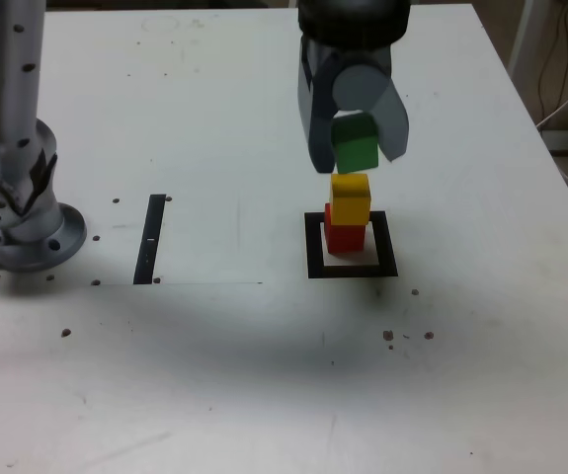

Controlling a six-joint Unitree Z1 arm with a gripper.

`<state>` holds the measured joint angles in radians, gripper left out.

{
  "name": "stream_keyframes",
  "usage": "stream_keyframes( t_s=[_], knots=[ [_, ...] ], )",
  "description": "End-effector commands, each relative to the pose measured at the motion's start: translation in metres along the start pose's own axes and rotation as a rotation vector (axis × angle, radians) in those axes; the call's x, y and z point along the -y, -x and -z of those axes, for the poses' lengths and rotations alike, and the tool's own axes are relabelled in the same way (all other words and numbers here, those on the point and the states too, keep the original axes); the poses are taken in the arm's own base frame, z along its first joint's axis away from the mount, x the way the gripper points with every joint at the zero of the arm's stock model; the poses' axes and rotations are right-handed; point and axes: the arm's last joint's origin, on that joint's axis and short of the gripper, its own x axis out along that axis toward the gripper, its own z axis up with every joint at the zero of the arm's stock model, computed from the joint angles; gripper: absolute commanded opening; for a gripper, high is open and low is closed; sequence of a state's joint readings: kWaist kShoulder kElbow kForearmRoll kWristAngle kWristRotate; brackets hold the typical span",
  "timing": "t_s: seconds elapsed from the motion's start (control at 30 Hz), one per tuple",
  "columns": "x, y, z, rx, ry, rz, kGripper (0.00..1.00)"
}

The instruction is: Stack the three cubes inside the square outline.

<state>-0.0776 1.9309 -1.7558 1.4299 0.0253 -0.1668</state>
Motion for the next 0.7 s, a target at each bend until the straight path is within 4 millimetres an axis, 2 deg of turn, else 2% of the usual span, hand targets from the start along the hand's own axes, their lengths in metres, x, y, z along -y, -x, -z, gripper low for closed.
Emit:
stream_keyframes(
  t_s=[0.0, 0.33, 0.67],
  knots=[
    [-0.002, -0.003, -0.002, -0.019, -0.003, 0.006, 0.17],
    [-0.015, -0.027, -0.009, -0.101, 0.001, 0.039, 0.17],
    [-0.015, -0.034, -0.014, -0.105, -0.01, 0.026, 0.17]
  ],
)
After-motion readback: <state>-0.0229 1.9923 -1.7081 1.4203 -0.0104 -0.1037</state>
